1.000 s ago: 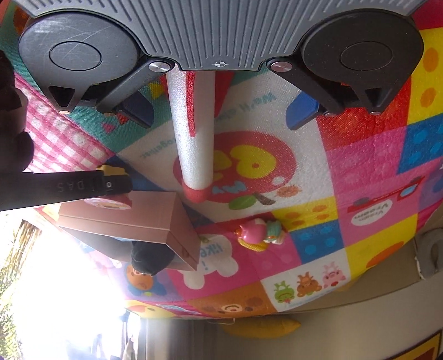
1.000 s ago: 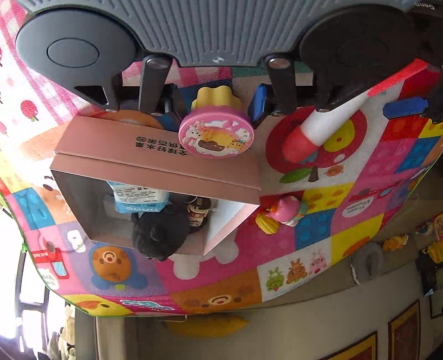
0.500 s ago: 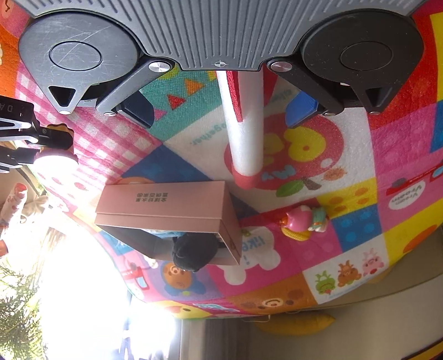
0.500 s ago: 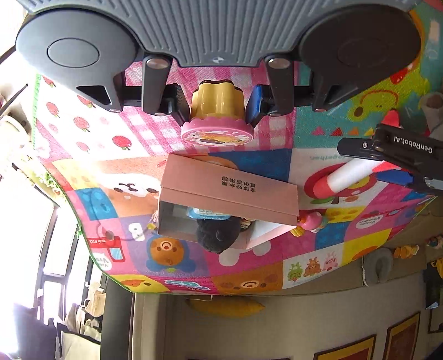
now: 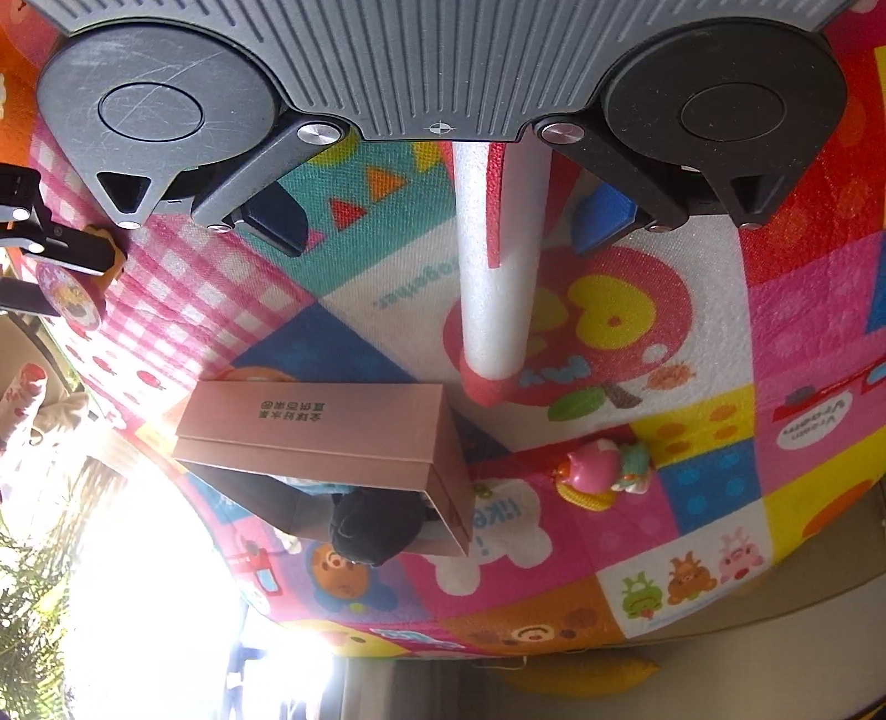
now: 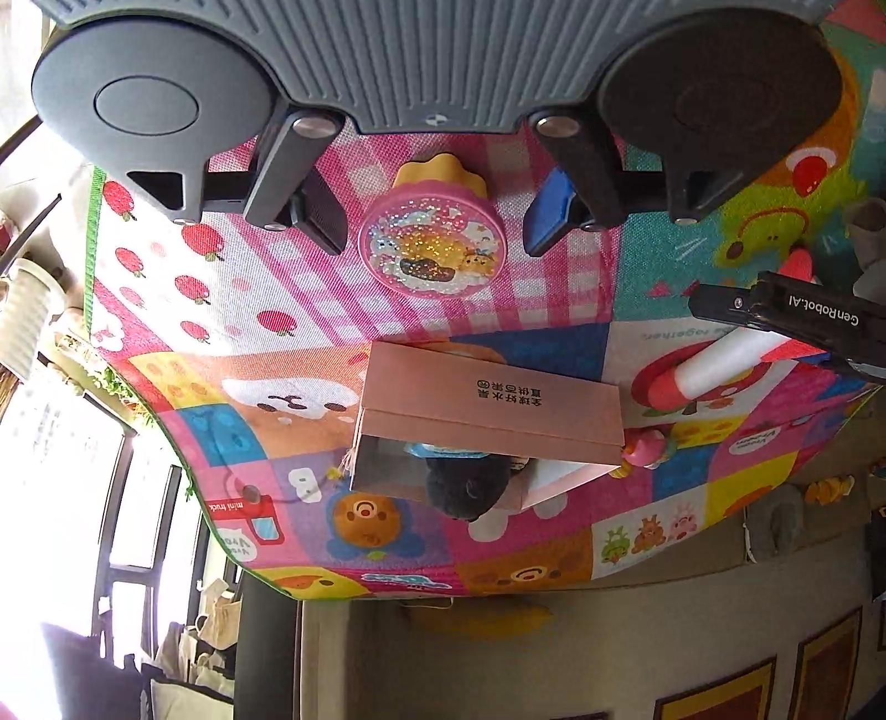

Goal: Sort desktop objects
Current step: 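Grasp the rocket marker with the left tool while the right tool grasps the cupcake toy, then carry the rocket marker with the left tool while the right tool lowers the cupcake into the box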

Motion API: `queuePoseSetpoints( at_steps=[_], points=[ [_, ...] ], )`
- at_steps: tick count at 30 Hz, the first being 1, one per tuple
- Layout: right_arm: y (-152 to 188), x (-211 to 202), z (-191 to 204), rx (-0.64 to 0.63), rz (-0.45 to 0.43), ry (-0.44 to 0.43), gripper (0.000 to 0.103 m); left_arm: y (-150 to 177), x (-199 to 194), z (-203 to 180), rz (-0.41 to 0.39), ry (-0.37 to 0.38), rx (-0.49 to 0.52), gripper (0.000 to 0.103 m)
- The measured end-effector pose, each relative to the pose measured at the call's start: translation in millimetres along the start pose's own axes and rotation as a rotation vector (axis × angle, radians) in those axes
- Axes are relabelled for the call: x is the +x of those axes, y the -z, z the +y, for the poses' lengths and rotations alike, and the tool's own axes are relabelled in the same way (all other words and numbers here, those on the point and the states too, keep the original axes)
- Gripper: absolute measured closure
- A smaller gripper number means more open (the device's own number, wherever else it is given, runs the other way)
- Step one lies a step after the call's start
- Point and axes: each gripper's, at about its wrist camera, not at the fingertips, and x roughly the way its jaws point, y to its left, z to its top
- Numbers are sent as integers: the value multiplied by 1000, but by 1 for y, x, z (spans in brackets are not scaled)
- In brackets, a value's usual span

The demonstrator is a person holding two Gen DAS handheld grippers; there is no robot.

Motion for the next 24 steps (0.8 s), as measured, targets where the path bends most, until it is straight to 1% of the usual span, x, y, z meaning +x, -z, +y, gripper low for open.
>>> queuePoseSetpoints(
  at_steps=[1, 2, 3, 4, 5, 6, 8, 9, 10, 11, 12, 14, 16, 19, 22, 24],
  points=[
    [-1, 2, 0, 3, 7, 0, 40, -2, 1, 0, -5, -5, 6, 0],
    [-3, 5, 0, 5, 18, 1, 47, -5, 1, -1, -15, -23, 22, 1],
    [-4, 6, 0, 8, 30, 3, 47, -7, 2, -3, -24, -42, 40, 9],
    [-5, 6, 0, 9, 33, 2, 47, -9, 4, -3, -21, -53, 57, 20],
    [-5, 5, 0, 8, 37, -1, 47, -11, 7, -3, -7, -58, 68, 42],
    [-5, 4, 0, 7, 39, -3, 47, -12, 10, -2, 7, -58, 71, 46],
    [-4, 0, 0, 1, 42, -1, 47, -12, 15, 0, 17, -63, 79, 46],
    [-4, -2, 0, 0, 42, 0, 48, -11, 15, 0, 9, -67, 92, 50],
    [-4, -5, 0, 0, 41, 3, 47, -11, 14, -1, 3, -71, 99, 57],
    [-4, -8, -1, 1, 39, 7, 48, -11, 11, -1, 1, -65, 99, 68],
    [-5, -12, -2, 1, 35, 11, 48, -11, 7, -1, 0, -51, 94, 70],
    [-7, -21, -5, 5, 24, 14, 48, -11, -6, -5, -17, -26, 102, 70],
    [-11, -31, -9, 12, 11, 17, 48, -9, -27, -13, -55, -17, 149, 71],
    [-19, -49, -14, 22, -17, 13, 48, -12, -60, -25, -112, 16, 193, 71],
    [-35, -67, -17, 23, -63, 5, 47, -28, -95, -41, -210, 38, 251, 70],
    [-53, -83, -19, 21, -118, 3, 48, -48, -117, -53, -288, 44, 292, 70]
  ],
)
